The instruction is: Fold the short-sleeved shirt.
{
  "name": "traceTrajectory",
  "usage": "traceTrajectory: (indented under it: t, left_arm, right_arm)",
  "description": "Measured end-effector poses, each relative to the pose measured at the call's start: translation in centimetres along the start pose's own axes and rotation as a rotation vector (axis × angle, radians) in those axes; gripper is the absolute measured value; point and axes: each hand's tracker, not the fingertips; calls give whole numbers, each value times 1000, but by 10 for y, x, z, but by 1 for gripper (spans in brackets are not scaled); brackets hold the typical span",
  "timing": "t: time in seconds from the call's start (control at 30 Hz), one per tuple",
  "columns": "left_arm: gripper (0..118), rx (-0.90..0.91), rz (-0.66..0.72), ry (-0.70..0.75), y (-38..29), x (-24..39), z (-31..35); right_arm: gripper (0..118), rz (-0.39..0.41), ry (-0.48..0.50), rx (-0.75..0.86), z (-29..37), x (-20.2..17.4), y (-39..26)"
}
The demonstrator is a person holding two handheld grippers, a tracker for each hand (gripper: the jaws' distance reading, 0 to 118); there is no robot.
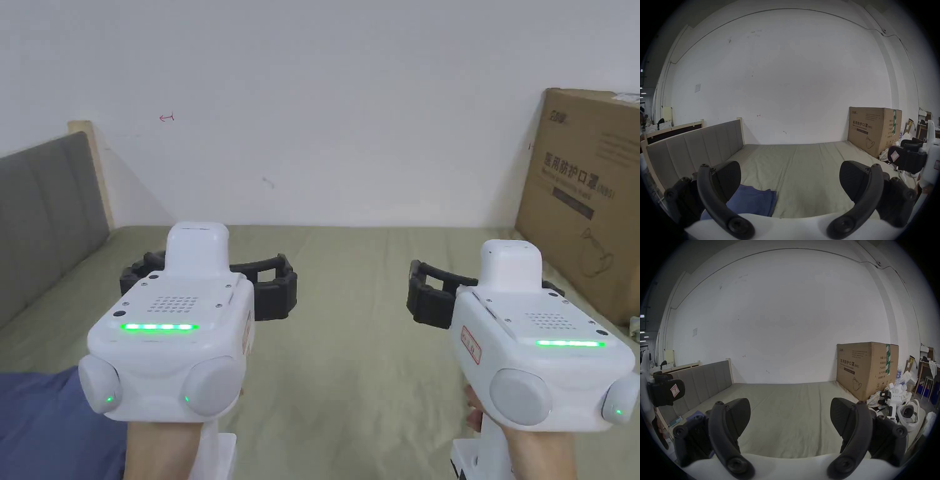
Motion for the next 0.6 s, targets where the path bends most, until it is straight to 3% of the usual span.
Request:
traceTrajectory:
  t: [0.6]
  left_arm:
    - [118, -10, 3, 2, 0, -1, -4]
  right_arm:
    - [104, 7, -6, -2, -1, 2, -1]
